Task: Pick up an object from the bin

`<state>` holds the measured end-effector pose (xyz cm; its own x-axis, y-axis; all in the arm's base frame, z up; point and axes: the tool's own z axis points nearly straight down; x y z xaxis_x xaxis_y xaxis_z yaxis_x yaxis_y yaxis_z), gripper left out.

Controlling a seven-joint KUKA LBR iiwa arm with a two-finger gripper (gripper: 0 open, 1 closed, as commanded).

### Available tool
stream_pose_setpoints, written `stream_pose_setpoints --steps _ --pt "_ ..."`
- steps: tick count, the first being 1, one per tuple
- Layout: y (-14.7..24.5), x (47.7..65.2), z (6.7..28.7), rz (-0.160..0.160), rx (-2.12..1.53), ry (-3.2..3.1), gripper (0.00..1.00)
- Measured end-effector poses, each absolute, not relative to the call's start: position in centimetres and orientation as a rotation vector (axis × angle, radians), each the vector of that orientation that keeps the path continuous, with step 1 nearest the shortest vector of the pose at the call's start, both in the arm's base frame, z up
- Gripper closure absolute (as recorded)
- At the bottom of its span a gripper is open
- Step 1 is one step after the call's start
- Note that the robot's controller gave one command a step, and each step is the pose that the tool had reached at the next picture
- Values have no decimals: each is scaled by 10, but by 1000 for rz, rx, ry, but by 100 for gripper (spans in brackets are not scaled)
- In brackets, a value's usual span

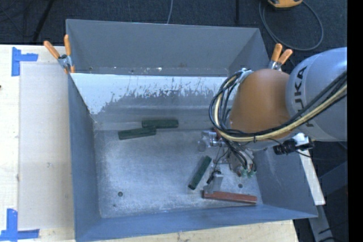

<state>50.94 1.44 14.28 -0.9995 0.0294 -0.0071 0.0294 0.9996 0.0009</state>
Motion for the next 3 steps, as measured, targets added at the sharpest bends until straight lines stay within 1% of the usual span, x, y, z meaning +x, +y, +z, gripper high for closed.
stream_pose_setpoints --steps 1,2,3 --pt "-27 549 72 1 -360 3121 100" --pt "-27 549 72 1 -359 3121 100" --pt "-11 546 219 1 -367 3118 100"
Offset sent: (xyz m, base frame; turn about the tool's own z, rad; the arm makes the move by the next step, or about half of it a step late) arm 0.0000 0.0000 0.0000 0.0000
